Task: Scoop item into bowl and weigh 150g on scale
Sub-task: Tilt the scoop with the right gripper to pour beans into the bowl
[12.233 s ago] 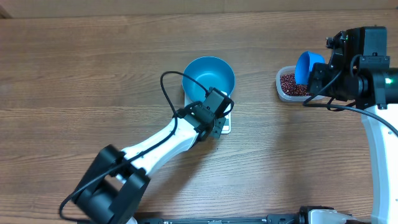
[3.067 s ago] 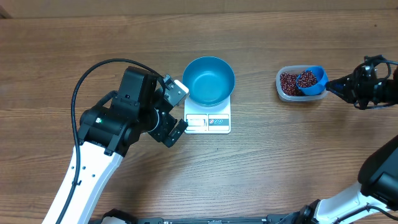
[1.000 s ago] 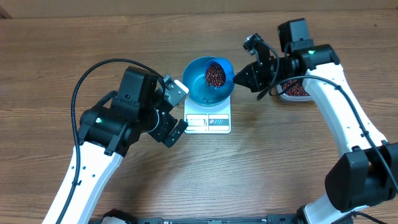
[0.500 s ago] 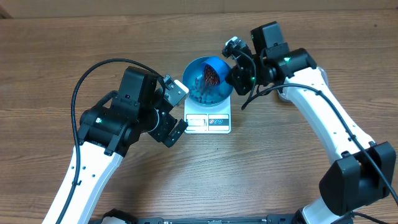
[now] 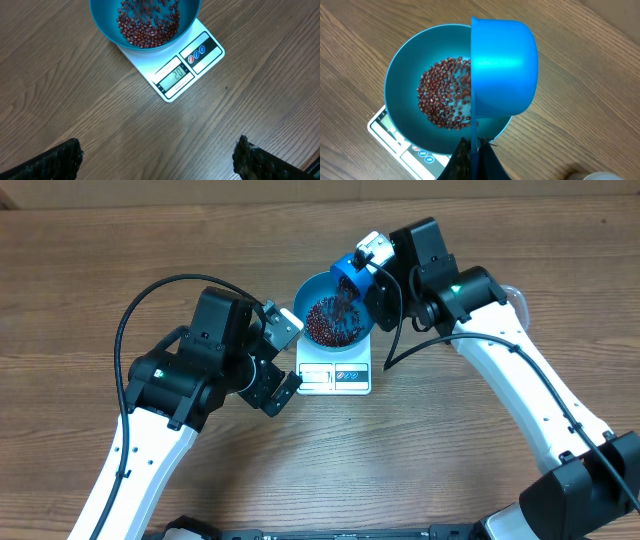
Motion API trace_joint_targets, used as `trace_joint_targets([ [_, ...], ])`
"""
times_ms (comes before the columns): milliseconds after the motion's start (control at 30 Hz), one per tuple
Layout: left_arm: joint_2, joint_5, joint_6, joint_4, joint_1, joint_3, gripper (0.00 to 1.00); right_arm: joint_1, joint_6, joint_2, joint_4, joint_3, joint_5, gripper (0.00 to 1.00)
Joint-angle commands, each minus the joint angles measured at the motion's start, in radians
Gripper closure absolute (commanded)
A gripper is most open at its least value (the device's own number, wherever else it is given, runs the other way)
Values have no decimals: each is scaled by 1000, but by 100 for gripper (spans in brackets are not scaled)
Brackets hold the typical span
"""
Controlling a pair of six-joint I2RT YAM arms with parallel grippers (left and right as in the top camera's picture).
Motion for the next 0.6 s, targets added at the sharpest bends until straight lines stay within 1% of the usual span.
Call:
trace_joint_targets([
  [0,-6,10,-14,-1,-1,24,0,31,6,-29,2,2,51,96],
  [267,-6,10,-14,-1,-1,24,0,112,7,-29,-5,2,290,96],
  [567,-6,10,-14,-1,-1,24,0,149,36,-29,-17,2,284,96],
])
